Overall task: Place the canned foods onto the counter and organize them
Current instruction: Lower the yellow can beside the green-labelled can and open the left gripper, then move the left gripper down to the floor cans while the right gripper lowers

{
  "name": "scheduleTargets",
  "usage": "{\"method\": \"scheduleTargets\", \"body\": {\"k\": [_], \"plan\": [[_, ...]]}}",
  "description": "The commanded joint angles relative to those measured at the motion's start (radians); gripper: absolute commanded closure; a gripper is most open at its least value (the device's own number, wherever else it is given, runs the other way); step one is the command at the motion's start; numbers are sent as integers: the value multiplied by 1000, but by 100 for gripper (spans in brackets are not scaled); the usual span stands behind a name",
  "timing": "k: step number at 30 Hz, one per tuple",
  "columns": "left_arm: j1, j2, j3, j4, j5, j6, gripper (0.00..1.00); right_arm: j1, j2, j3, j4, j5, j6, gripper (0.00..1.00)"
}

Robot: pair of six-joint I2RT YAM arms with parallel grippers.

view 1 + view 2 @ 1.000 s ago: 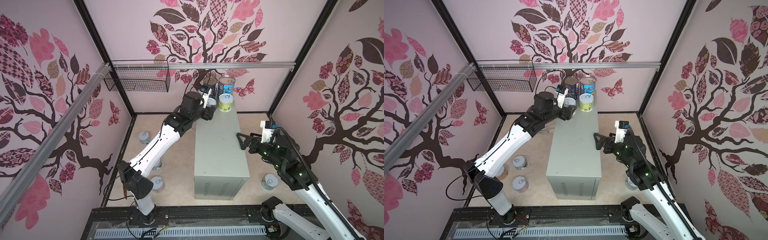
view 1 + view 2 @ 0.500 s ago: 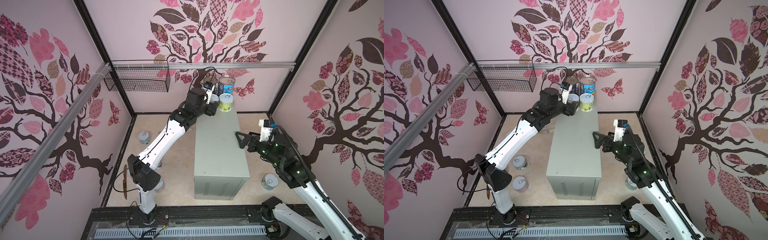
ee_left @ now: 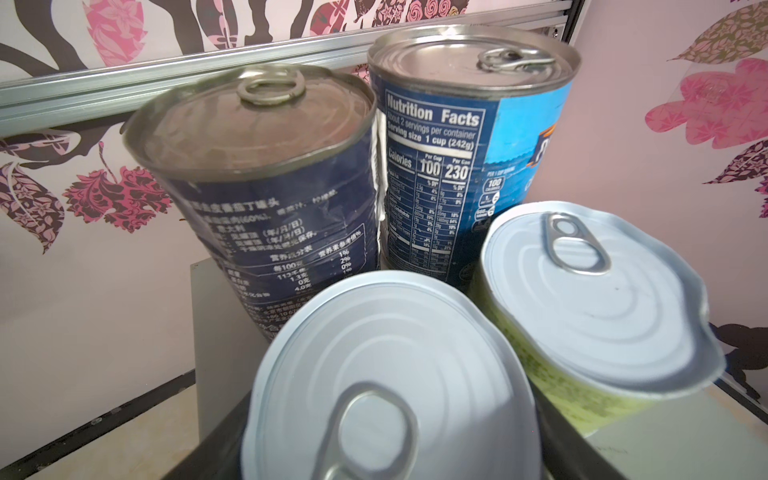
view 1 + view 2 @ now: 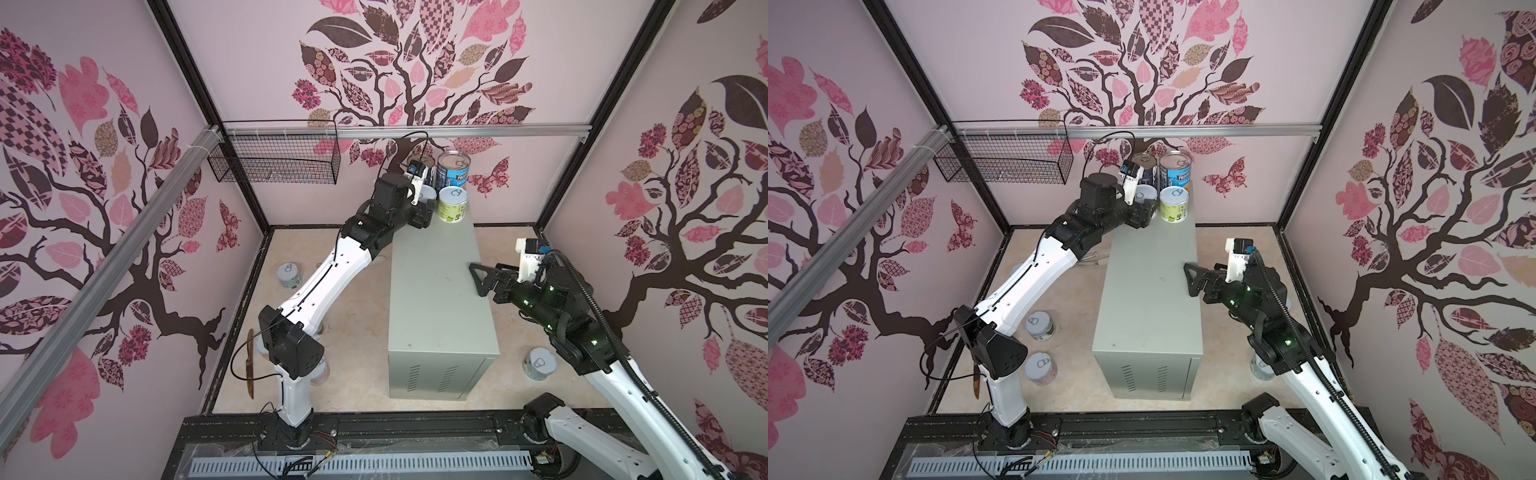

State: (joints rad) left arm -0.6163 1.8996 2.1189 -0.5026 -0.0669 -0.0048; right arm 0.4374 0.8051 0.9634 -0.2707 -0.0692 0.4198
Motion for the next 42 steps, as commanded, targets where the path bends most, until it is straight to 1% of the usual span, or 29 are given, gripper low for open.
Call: {"method": "scheduleTargets", "body": {"k": [1, 3, 7, 10, 19, 23, 29, 33, 36, 38, 42], "plan": [[4, 28, 33, -15, -8, 8, 36, 6, 1, 31, -16, -6, -10, 0], [4, 28, 33, -16, -7, 7, 32, 6, 0, 28, -18, -5, -12, 0], [4, 24, 35, -21, -7, 5, 19, 5, -8, 31, -24, 3, -15, 0], [4, 16, 38, -28, -9, 8, 12, 5, -11, 33, -28, 6, -16, 0], [4, -44, 36, -46, -34, 4, 2, 5, -21, 53, -50, 11, -14, 0], [4, -94, 17, -37, -35, -12, 2, 6, -32, 80, -69, 32, -13, 0], [-2, -178, -1, -60, -27, -52, 2, 6, -4, 181, -195, 118, -32, 0], [-12, -280, -72, -55, -30, -86, 2, 5, 1, 248, -273, 204, -38, 0], [-16, -354, -125, -86, -39, -121, 2, 6, 6, 274, -326, 257, -38, 0], [-16, -415, -170, -104, -59, -143, 2, 6, 5, 274, -359, 303, -36, 0], [-17, -541, -328, -150, -104, -186, 2, 5, -20, 218, -396, 410, 1, 0]]}}
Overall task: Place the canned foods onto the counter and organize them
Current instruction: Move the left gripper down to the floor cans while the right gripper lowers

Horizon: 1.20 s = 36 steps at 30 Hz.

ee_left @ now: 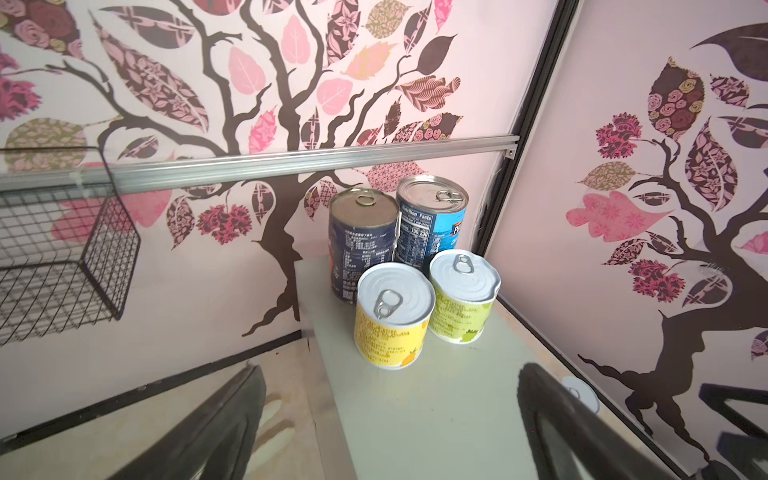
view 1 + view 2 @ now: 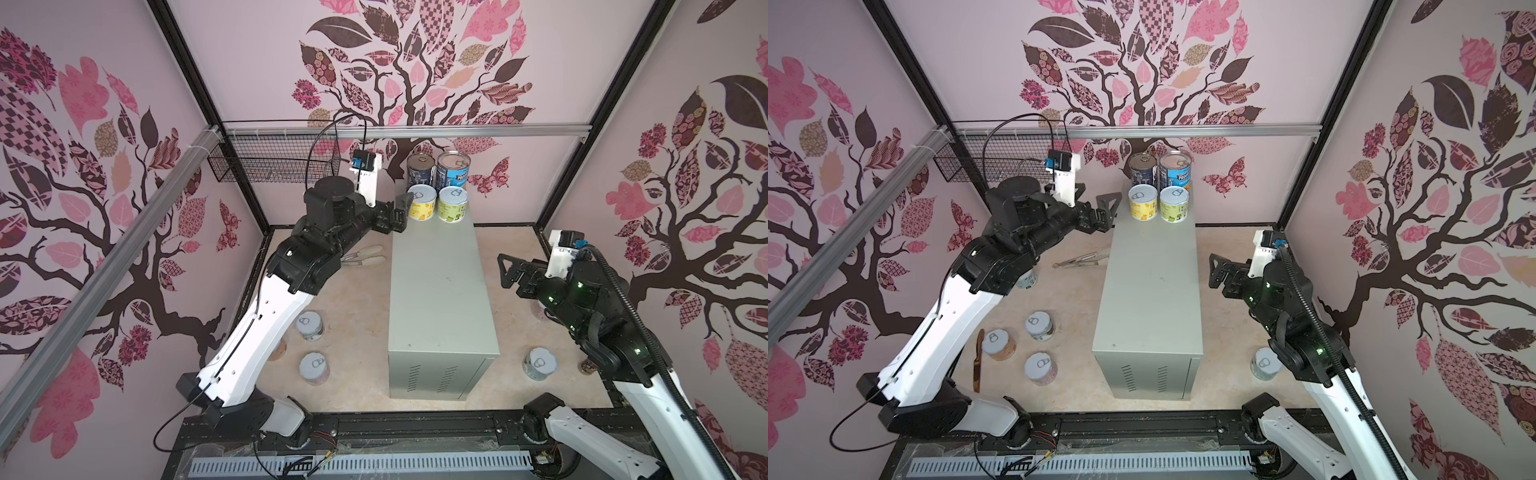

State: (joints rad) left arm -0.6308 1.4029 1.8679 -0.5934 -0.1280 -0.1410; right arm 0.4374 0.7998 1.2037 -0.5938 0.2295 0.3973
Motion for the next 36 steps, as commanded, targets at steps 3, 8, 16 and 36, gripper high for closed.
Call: {"method": "scheduleTargets", "body": {"k": [3, 8, 16, 36], "plan": [[-1, -142, -188, -107, -94, -87, 2, 5, -60, -102, -59, 170, 87, 0], [-1, -291, -396, -164, -152, -164, 2, 5, -74, -220, -57, 243, 178, 0], [0, -477, -786, -142, -237, -339, 2, 6, -61, -412, -34, 302, 287, 0], [80, -158, -976, -406, -677, -994, 2, 6, -8, -641, 209, 144, 268, 0]]}}
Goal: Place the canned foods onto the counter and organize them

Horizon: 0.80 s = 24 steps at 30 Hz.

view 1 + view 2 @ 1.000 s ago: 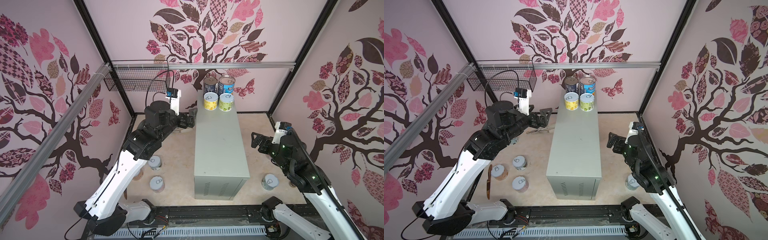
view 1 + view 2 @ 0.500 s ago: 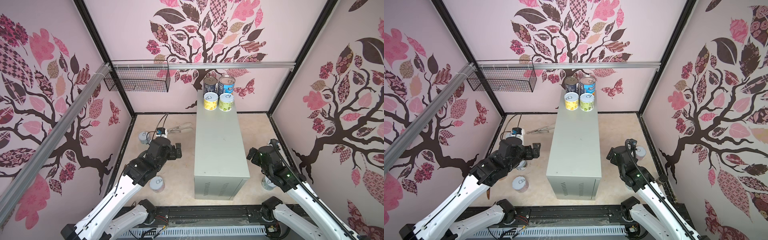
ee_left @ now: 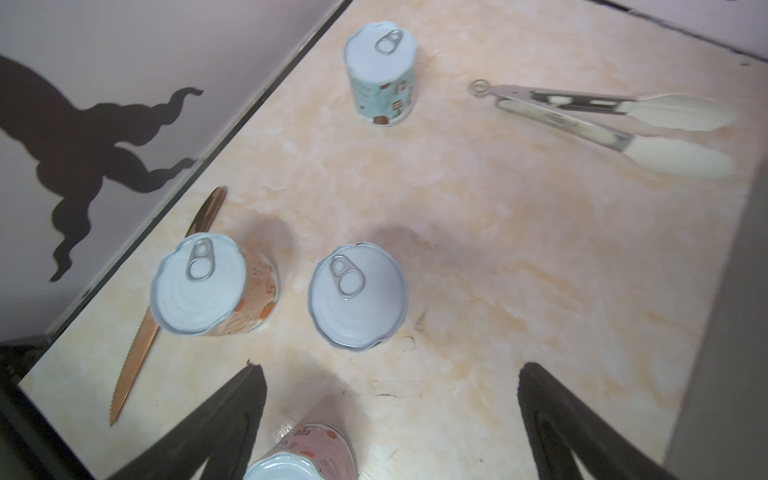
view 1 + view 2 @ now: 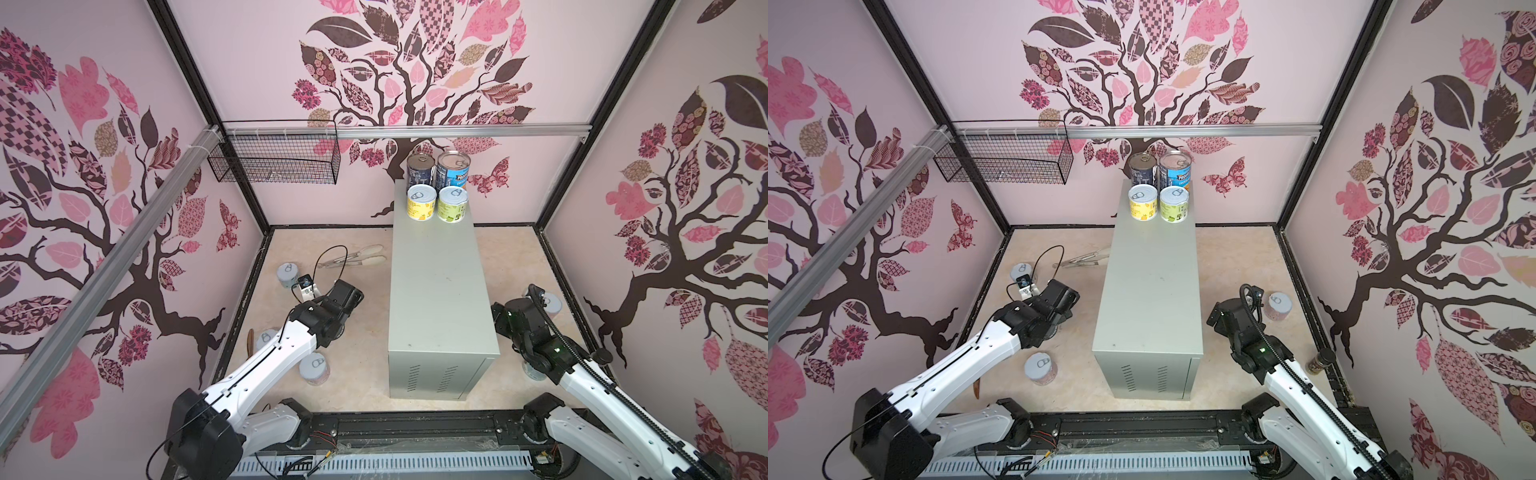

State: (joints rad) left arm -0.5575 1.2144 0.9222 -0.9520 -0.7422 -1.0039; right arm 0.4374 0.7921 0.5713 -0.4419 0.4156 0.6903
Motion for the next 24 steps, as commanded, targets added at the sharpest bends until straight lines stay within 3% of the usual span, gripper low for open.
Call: {"method": "scheduleTargets", "body": {"k": [1, 9, 24], "plan": [[6, 47, -39, -41, -72, -155, 2, 5, 4, -13, 64, -48, -28, 0], [14, 160, -80, 37, -109, -225, 2, 6, 13, -39, 115, -91, -64, 0], [115, 282, -163, 251, -33, -189, 2, 5, 48, -46, 172, -199, -74, 0]]}}
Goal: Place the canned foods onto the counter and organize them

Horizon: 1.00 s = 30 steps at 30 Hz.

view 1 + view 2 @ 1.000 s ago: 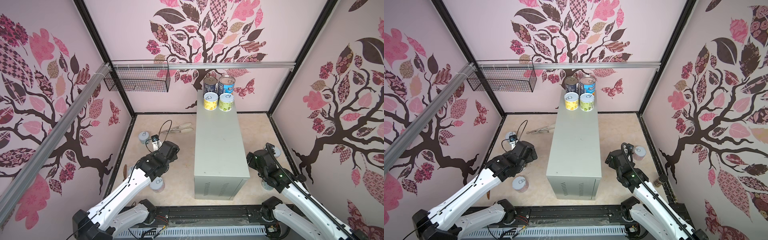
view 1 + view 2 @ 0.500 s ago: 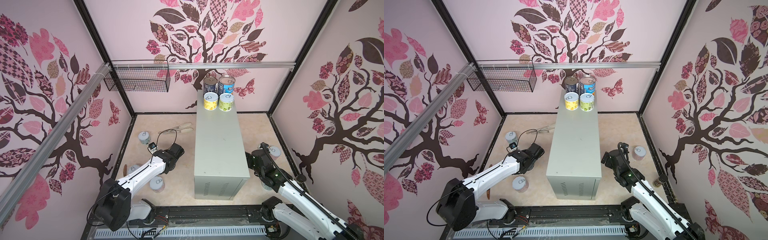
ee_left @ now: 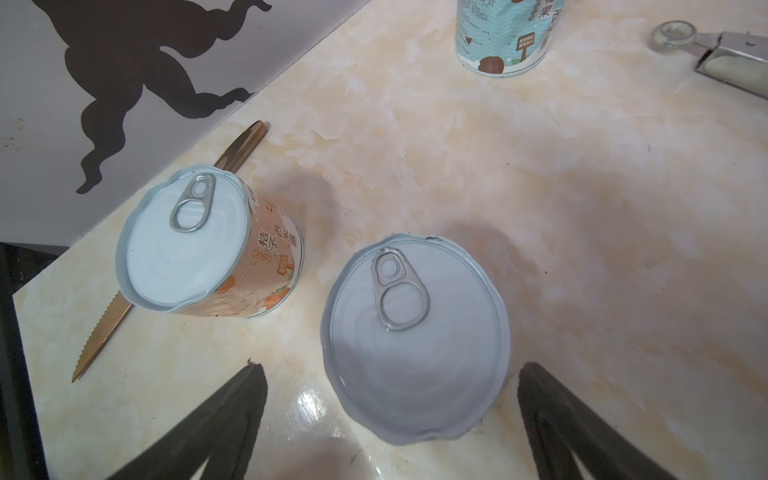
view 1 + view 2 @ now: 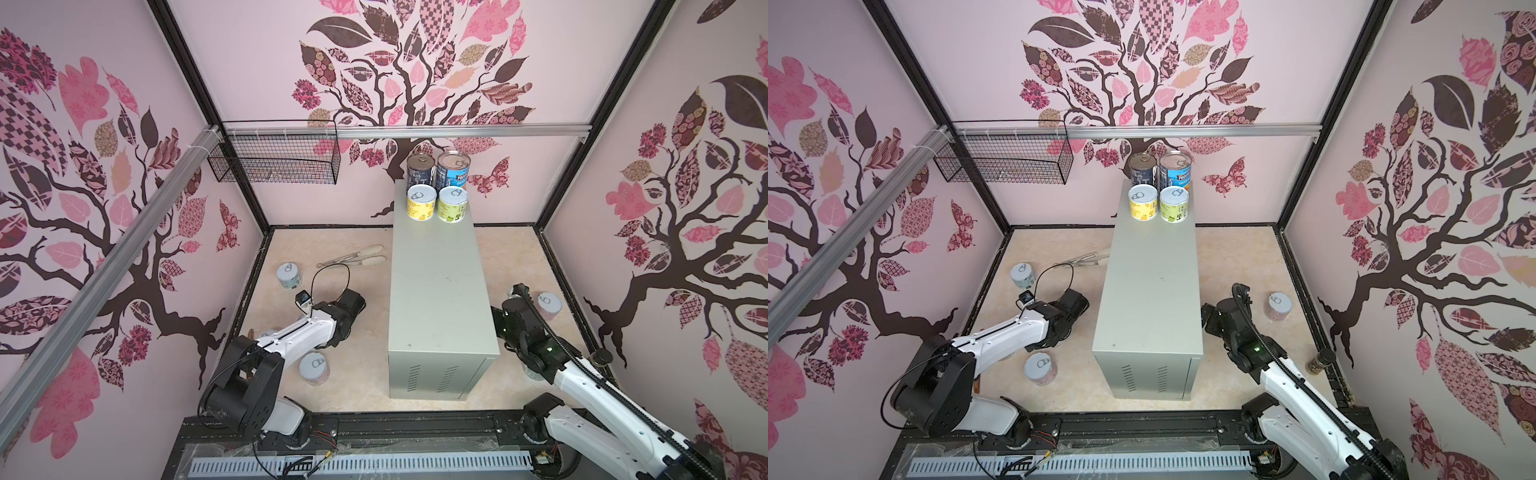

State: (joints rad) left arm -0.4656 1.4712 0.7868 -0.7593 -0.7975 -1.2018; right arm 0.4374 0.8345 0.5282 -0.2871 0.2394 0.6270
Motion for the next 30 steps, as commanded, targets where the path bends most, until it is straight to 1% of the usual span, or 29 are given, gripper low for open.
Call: {"method": "scheduleTargets", "body": {"k": [1, 3, 10, 15, 18, 23, 27, 30], "plan": [[36, 38, -29, 72, 37, 16, 2, 5, 8, -4, 20, -26, -10, 0], [56, 55, -28, 88, 56, 22, 2, 5, 14, -4, 25, -33, -11, 0], [67, 71, -21, 130, 60, 47, 2, 6, 22, -6, 34, -44, -9, 0], [68, 84, -20, 152, 117, 34, 4, 5, 24, -7, 36, -46, -11, 0], [75, 96, -18, 158, 133, 25, 4, 6, 24, -8, 37, -46, -13, 0], [135, 115, -44, 208, 213, 24, 5, 5, 22, -11, 37, -48, -14, 0], [157, 107, -57, 250, 229, 45, 8, 5, 21, -16, 39, -46, -16, 0], [159, 120, -44, 243, 224, 39, 8, 5, 28, -9, 37, -50, -18, 0]]}}
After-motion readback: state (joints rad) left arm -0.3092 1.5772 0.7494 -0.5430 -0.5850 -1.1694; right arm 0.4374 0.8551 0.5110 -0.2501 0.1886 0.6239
